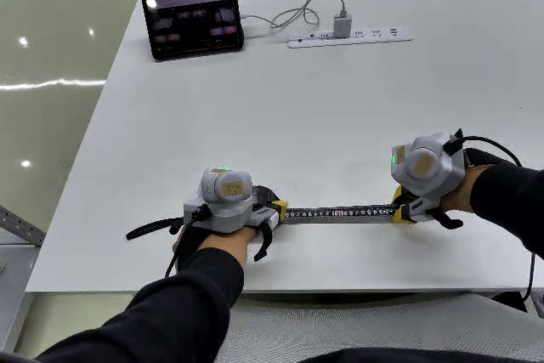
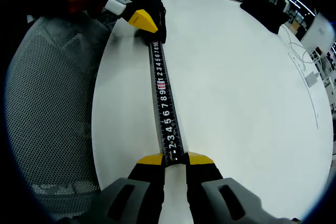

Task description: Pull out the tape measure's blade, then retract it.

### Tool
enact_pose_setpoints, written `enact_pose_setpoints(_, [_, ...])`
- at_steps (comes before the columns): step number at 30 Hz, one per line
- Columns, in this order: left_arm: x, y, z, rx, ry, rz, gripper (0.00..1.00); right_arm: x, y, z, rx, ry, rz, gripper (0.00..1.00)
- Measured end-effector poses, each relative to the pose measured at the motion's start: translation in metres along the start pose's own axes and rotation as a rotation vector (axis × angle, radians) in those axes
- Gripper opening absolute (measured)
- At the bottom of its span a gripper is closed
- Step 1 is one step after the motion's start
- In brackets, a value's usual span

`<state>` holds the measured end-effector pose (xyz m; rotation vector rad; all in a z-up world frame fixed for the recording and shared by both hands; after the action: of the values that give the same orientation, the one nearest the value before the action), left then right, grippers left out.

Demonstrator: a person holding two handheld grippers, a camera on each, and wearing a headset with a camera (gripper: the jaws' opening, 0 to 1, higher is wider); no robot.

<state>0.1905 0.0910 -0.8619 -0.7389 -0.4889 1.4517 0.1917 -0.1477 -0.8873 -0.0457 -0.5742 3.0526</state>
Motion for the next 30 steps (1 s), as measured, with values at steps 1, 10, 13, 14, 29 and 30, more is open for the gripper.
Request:
enact_pose_setpoints(1, [0.000, 0.000, 0.000, 0.000, 0.000, -0.001, 0.60, 0.000, 0.000, 0.000, 0.002, 0.000, 0.002, 0.10])
enact_pose_setpoints(10, [0.000, 0.000, 0.000, 0.001, 0.000, -0.004, 0.60, 0.002, -0.006, -0.002, 0.006, 0.000, 0.007, 0.11])
enact_pose_setpoints(13, [0.000, 0.001, 0.000, 0.003, 0.000, -0.004, 0.60, 0.002, -0.007, -0.002, 0.007, -0.002, 0.010, 0.11])
enact_pose_setpoints(14, [0.000, 0.001, -0.001, 0.004, 0.000, -0.005, 0.60, 0.002, -0.008, -0.003, 0.009, -0.002, 0.012, 0.11])
enact_pose_setpoints(29, [0.000, 0.001, -0.001, 0.007, -0.003, -0.010, 0.61, 0.000, -0.012, -0.007, 0.010, 0.000, 0.018, 0.11])
enact_pose_setpoints(30, [0.000, 0.001, -0.001, 0.007, -0.003, -0.010, 0.61, 0.000, -0.012, -0.007, 0.009, 0.000, 0.019, 0.11])
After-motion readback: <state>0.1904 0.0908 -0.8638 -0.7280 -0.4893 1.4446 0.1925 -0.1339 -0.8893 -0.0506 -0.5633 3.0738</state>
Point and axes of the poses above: the centre of the closed fingertips' face, and the gripper's own axes: z roughly backward along the fingers, x roughly to its left, y roughly out of its underside, the point moved 2 cm from there along z, roughly backward along the fingers, and after that the axes turned 4 degrees about z, right-handed, at the moved point
